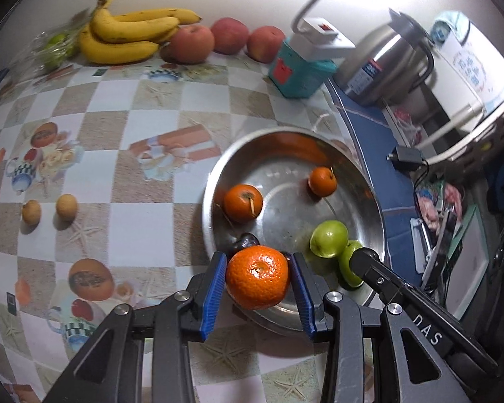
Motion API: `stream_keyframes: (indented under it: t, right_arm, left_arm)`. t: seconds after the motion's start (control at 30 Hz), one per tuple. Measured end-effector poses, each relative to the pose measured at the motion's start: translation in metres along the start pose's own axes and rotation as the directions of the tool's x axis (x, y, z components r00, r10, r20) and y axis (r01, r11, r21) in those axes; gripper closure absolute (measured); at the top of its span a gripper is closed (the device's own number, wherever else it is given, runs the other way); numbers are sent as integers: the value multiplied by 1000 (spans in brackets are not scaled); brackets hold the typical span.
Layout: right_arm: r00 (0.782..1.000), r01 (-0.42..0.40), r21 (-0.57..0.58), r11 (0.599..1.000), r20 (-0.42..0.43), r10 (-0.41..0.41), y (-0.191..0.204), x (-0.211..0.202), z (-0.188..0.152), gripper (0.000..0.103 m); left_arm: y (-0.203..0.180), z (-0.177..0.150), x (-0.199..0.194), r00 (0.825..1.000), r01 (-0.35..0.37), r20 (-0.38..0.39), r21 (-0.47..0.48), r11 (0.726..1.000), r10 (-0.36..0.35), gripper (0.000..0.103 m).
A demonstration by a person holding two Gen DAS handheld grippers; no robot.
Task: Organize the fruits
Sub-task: 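Carry the dark plum and tangerine over the steel tray with both tools, then open the left tool to drop the tangerine while the right tool releases the plum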
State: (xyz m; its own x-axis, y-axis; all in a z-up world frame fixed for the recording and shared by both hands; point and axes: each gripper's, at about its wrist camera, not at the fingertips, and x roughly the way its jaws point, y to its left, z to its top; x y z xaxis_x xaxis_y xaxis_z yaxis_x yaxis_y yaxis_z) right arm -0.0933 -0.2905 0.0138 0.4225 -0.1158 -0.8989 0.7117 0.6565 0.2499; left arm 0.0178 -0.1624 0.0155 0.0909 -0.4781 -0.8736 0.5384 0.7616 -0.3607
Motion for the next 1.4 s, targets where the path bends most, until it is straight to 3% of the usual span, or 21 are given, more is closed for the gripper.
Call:
stream_keyframes:
  t: [0.93,1.4]
  right_arm:
    - [987,53,-19,998,-153,-55,-10,38,-13,78]
    - [982,68,-41,997,-174,-74,-7,44,-12,77]
  left_arm:
    - [-1,-2,39,998,-3,-69,-34,999,1,62]
    - [-1,-2,41,997,9,-78,-39,999,-12,57]
